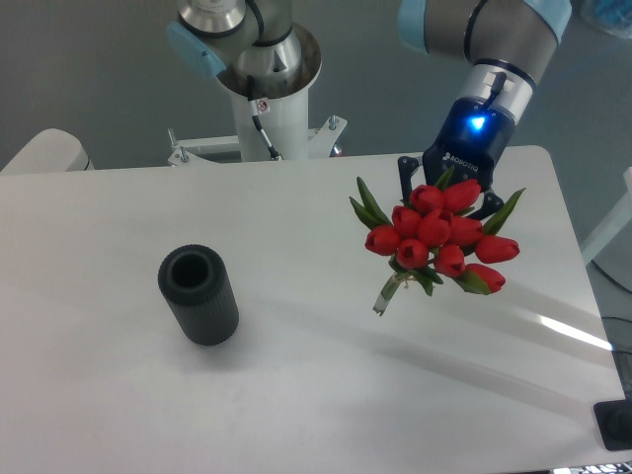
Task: Place the flowers on the table
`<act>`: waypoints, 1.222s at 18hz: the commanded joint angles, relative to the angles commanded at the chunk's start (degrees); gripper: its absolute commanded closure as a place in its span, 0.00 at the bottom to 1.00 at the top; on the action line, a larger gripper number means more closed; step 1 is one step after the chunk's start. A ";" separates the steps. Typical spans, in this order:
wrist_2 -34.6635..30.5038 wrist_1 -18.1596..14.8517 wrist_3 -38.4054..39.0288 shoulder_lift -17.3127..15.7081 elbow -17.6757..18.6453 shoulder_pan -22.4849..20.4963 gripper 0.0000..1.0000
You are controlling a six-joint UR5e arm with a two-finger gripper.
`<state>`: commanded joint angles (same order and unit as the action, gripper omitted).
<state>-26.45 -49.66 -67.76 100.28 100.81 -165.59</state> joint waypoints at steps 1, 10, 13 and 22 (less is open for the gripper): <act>-0.17 0.09 -0.09 0.00 0.17 0.09 0.82; -2.46 0.00 -3.08 -0.26 0.26 0.09 0.82; -4.39 0.00 -3.08 -0.61 0.26 0.09 0.82; -13.79 0.00 -4.21 -2.72 0.97 2.02 0.84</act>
<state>-40.24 -49.66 -71.98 97.56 101.78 -163.57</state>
